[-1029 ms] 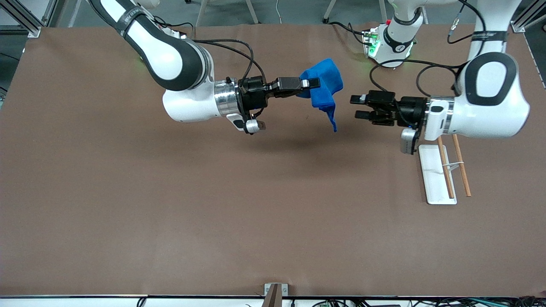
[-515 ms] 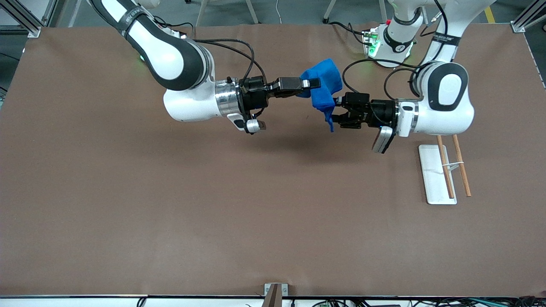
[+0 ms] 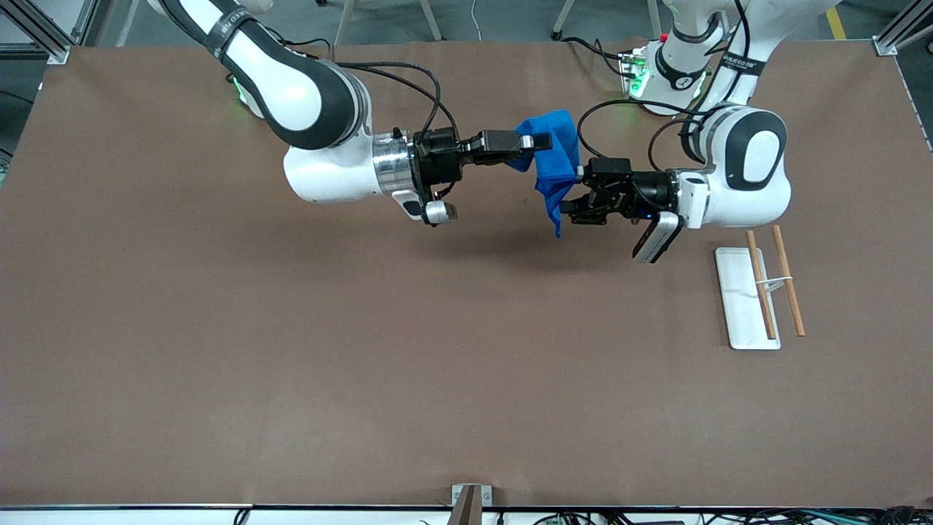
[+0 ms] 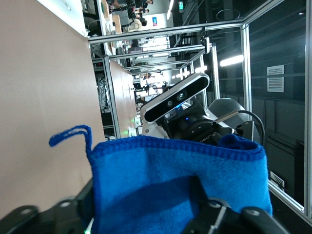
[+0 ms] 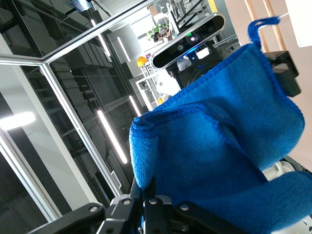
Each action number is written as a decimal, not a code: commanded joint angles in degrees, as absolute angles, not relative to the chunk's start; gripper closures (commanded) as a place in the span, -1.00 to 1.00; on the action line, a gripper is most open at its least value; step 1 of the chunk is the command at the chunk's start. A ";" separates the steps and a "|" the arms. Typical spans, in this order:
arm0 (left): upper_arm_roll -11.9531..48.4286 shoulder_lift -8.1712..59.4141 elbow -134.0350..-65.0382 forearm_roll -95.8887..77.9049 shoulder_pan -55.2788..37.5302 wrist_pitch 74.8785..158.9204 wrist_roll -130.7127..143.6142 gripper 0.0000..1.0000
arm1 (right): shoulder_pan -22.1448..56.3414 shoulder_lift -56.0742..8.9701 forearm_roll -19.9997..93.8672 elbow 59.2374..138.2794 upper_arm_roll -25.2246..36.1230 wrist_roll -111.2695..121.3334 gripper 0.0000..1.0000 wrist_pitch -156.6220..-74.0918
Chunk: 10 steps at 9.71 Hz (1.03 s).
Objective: Right arm passes towel to left arm to hang
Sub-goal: 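Open the right gripper to release the towel to the left gripper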
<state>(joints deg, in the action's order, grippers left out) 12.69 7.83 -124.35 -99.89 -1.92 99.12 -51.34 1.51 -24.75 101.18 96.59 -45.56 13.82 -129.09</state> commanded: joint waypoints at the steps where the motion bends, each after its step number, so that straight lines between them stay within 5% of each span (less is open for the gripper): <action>1: 13.18 8.17 -126.12 -100.99 -1.67 100.63 -53.88 0.59 | 1.32 -23.99 103.54 97.47 -46.05 15.29 0.99 -129.81; 2: 13.18 8.43 -126.12 -100.99 -1.58 100.72 -53.96 0.99 | 1.32 -23.99 103.54 97.38 -46.14 15.29 0.99 -129.81; 7: 13.10 9.05 -125.86 -100.02 -1.32 100.99 -53.62 1.00 | 1.32 -23.99 103.45 97.38 -46.14 15.38 0.96 -129.99; 8: 13.01 9.05 -125.86 -99.93 -1.23 100.99 -53.61 1.00 | 1.32 -23.99 103.01 97.38 -46.06 15.38 0.60 -129.99; 9: 12.92 9.14 -125.69 -99.84 -1.32 101.07 -53.27 1.00 | 0.80 -23.21 101.09 97.99 -45.88 15.12 -0.98 -131.38; 10: 12.83 9.49 -125.42 -99.50 -1.23 101.07 -52.91 1.00 | 0.44 -22.33 96.11 99.56 -45.88 14.86 -1.00 -133.66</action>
<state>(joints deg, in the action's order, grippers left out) 12.62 8.00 -124.68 -100.02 -1.47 99.96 -51.79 1.46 -24.64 98.93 96.80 -45.64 14.39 -132.05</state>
